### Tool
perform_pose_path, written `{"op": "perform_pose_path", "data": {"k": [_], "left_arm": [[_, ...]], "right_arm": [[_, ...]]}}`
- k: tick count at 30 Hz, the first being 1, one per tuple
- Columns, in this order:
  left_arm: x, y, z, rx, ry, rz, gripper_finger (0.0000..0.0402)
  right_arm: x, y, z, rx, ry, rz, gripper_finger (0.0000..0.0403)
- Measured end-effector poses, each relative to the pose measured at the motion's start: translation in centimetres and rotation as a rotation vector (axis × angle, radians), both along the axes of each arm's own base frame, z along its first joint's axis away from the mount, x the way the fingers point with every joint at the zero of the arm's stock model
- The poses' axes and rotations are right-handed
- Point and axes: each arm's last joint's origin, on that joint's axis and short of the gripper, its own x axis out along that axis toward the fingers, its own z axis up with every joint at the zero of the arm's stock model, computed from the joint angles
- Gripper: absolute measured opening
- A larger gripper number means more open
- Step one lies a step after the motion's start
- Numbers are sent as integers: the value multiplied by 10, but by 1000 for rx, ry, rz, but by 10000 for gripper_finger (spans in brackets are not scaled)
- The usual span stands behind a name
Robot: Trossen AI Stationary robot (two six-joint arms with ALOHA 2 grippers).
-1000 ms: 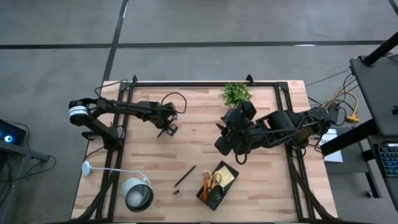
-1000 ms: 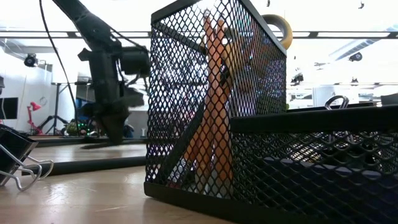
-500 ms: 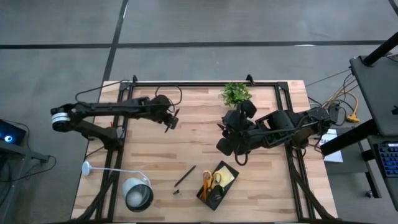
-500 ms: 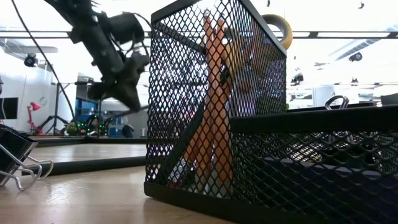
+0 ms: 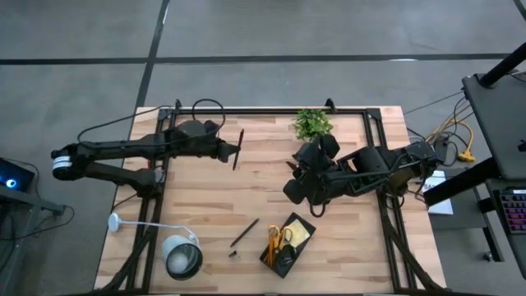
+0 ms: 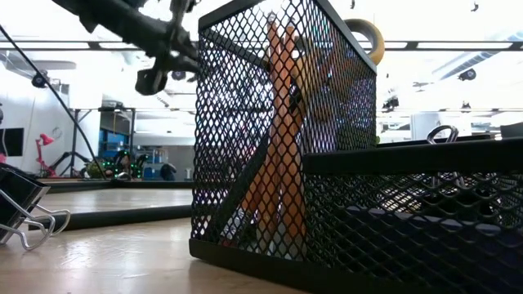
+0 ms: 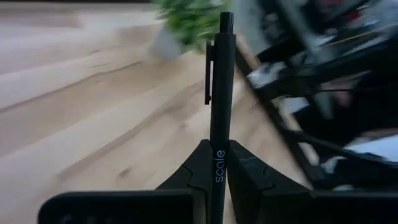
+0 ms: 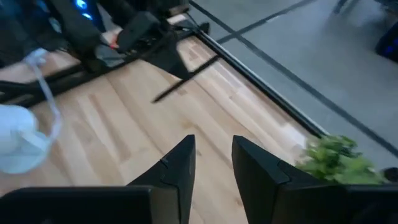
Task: Pick and place office supplies into organizer
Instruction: Put the top pen into the desk organizer
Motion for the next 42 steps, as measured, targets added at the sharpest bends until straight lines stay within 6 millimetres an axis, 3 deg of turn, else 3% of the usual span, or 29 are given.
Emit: {"op": "perform_pose_path", "data": {"k": [10,15,18,22,31,42], "left_arm": [[12,-30,26,86,-267,-67,15],[14,-47,35,163,-345,-142,15],[13,-57,43,193,-409,-187,15],[9,-69,53,228,-471,-242,15],[8,-78,54,207,-489,-291,15],[3,-83,59,201,-521,-331,15]], "right_arm": [[11,19,21,89,-235,132,89],[-4,14,51,123,-404,157,71],[-12,9,58,175,-456,116,70],[-5,4,49,269,-449,55,87],[51,11,3,365,-360,44,157],[61,6,8,413,-497,-31,199]]}}
